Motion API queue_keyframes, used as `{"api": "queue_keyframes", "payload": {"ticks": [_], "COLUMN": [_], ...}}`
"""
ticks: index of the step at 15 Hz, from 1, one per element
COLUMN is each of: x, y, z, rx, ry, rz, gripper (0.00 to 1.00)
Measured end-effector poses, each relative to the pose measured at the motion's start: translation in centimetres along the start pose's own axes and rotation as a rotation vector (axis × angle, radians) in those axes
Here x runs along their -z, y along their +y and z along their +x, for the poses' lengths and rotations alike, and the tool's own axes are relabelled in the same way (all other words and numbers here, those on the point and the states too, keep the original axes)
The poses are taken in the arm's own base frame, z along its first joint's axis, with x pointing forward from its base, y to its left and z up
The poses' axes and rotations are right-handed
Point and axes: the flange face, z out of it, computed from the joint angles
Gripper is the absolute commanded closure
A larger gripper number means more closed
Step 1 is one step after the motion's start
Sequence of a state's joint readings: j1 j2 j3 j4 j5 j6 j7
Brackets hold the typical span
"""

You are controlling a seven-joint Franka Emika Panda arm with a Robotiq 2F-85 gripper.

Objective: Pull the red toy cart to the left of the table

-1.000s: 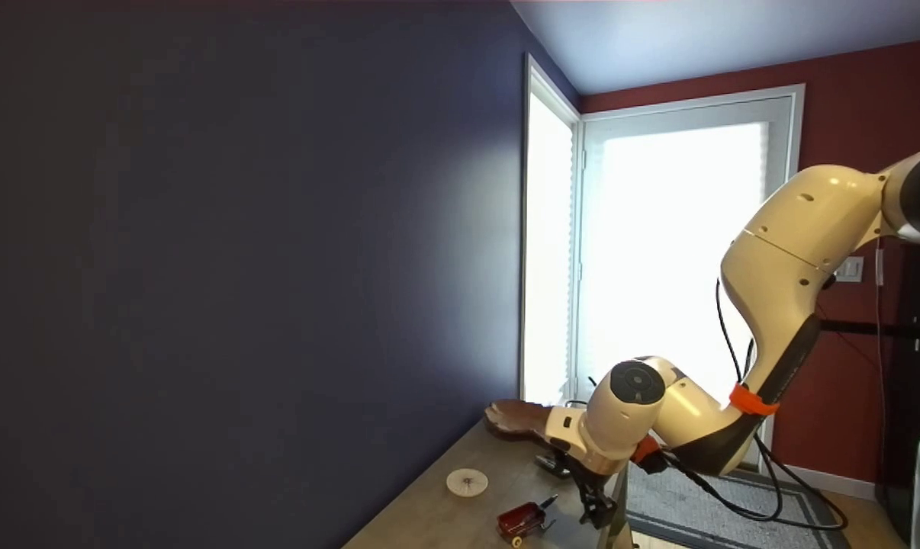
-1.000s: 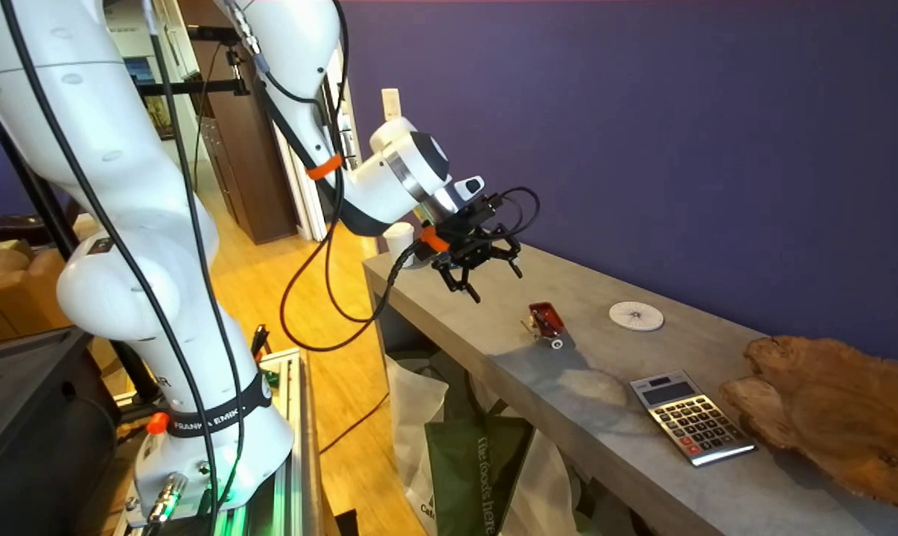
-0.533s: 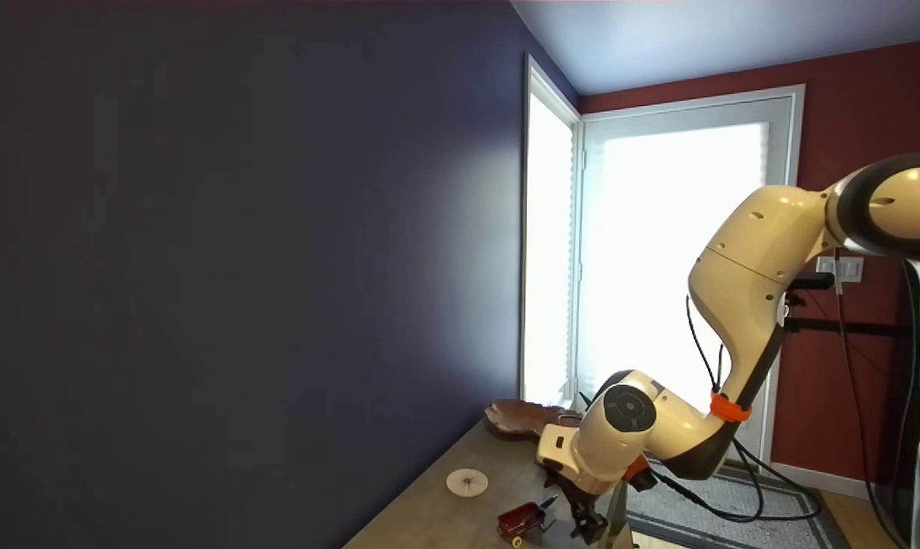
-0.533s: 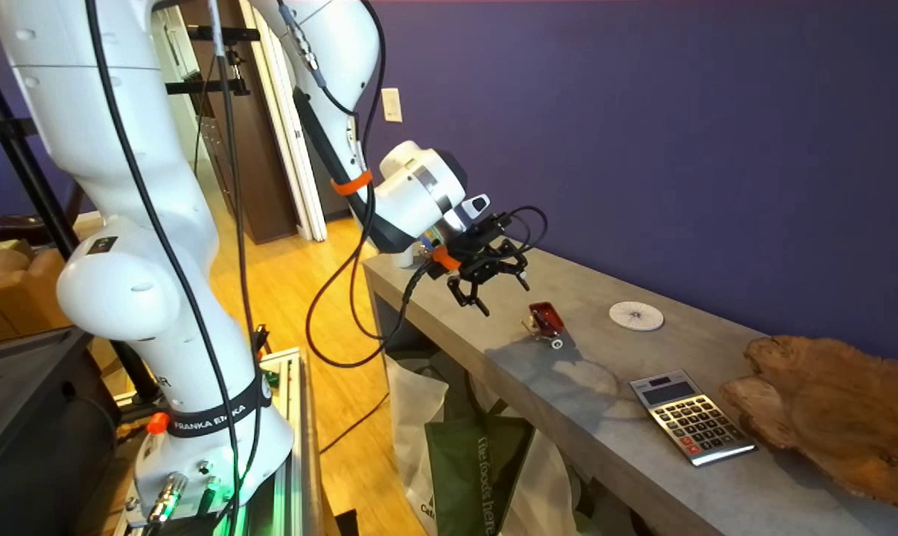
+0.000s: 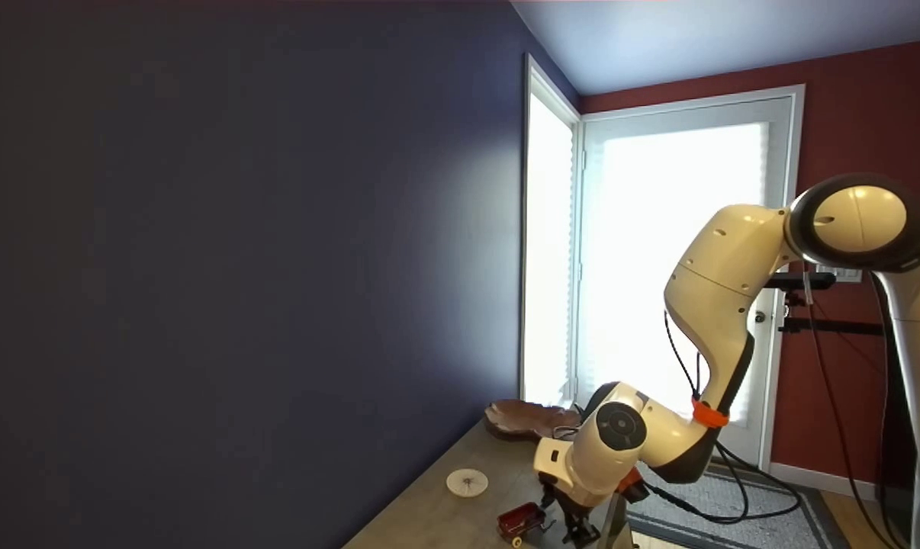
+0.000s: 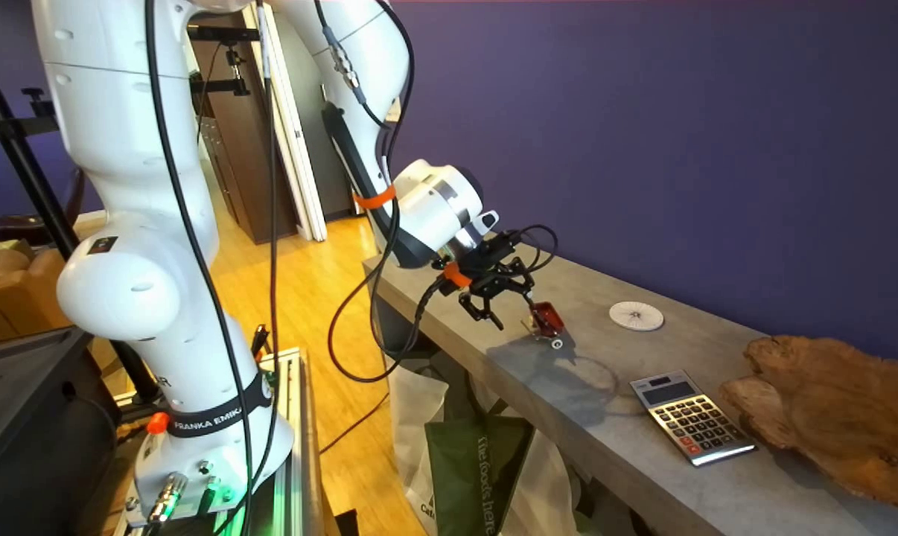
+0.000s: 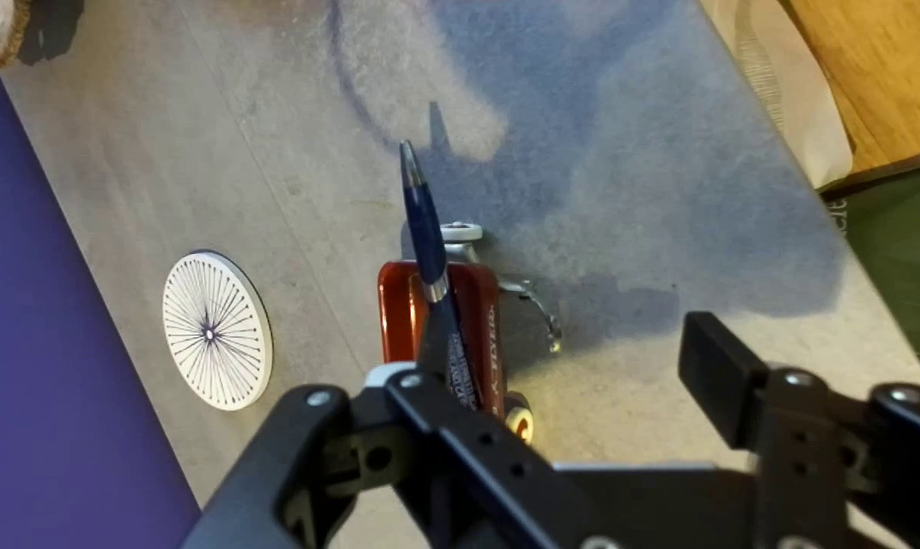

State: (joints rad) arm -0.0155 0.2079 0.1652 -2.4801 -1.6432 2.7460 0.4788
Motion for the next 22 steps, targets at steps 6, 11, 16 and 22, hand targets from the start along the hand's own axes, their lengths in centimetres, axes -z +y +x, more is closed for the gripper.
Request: {"api": "queue_keyframes", "payload": {"ticks": [6, 11, 16, 22], "x": [-0.30, -0.34, -0.46, -0.18], "y": [0.28, 0.36, 0.25, -0.05], "z": [0.09, 0.09, 0.07, 0.61], "rx": [0.005, 0.009, 0.010, 0.021], "ry": [0.010, 0.013, 0.012, 0.020], "rz": [-0.021, -0.027, -0.024, -0.022], "gripper": [0.95, 0.99, 0.99, 0.99]}}
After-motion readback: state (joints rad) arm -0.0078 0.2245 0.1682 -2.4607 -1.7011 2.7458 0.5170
